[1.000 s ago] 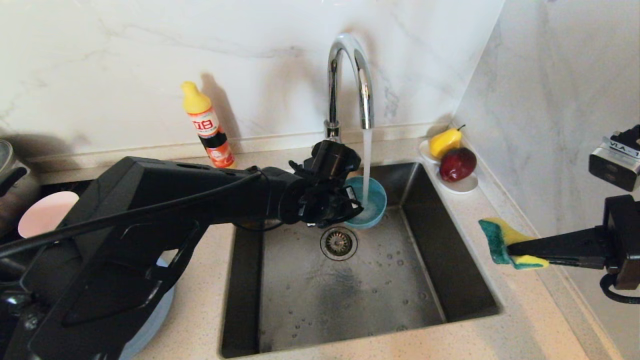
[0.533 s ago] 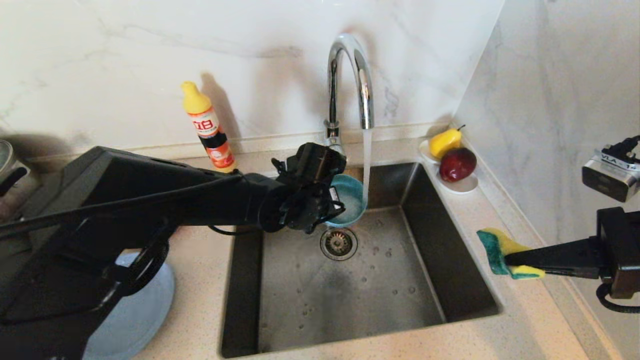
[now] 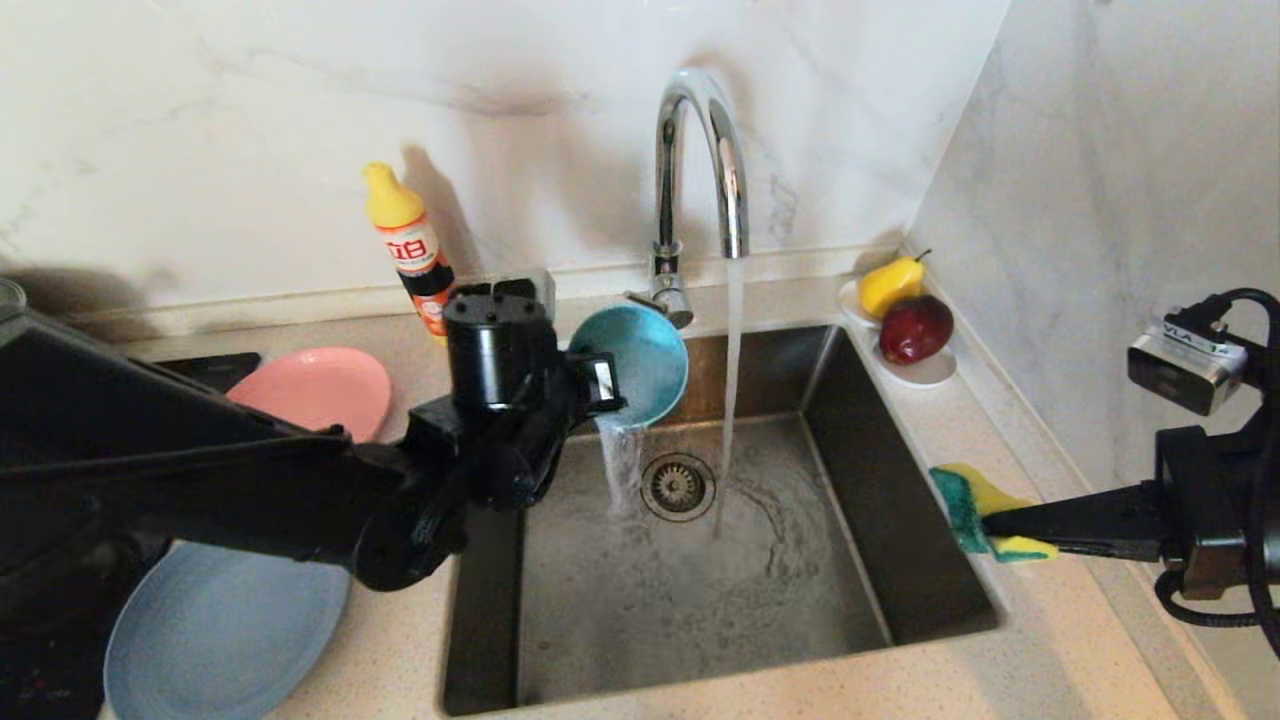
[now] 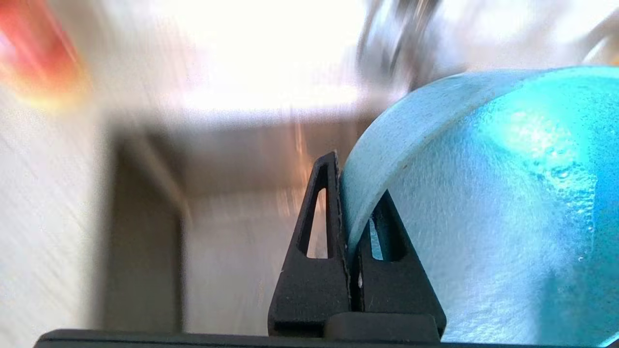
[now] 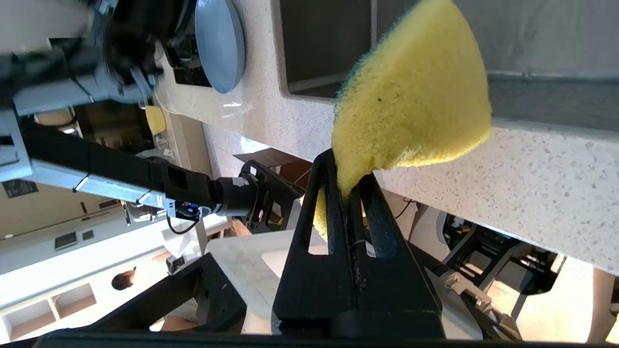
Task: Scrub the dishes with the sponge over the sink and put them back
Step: Rinse the bowl
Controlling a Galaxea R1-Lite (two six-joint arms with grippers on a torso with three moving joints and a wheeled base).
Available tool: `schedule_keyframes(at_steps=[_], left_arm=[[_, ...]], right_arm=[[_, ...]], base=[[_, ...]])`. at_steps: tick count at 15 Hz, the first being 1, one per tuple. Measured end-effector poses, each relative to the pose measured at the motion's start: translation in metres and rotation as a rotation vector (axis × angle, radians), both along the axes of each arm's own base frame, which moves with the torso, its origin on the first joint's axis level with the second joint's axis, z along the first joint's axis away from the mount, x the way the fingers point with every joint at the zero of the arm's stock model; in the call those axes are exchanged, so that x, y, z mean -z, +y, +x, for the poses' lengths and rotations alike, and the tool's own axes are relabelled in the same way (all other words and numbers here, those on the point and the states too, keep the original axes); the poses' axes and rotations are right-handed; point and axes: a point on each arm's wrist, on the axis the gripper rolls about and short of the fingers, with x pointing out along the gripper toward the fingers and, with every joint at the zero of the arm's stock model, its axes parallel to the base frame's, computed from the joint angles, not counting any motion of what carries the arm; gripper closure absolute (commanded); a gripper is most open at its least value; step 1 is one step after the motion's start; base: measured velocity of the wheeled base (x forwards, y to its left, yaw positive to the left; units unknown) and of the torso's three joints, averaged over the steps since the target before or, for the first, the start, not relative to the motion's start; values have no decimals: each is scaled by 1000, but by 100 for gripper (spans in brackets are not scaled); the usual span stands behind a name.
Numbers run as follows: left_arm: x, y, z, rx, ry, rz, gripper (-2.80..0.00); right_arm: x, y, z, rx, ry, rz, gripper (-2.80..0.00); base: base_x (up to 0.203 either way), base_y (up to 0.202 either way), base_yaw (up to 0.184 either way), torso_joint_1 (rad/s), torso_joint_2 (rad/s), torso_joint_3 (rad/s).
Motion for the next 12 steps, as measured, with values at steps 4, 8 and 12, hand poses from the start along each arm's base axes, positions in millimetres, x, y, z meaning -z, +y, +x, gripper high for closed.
schedule_keyframes(at_steps=[4, 8, 12], left_arm=[[-19, 15, -20, -20, -256, -31, 0], [-38, 26, -37, -34, -368, -91, 0], [-64, 39, -56, -40, -443, -140, 0]], right_arm=[[3, 2, 6, -3, 3, 1, 0], [8, 3, 12, -23, 28, 9, 0], [12, 4, 15, -33, 47, 13, 0]], base=[[0, 0, 0, 0, 0, 0], [0, 0, 0, 0, 0, 0], [0, 0, 0, 0, 0, 0]])
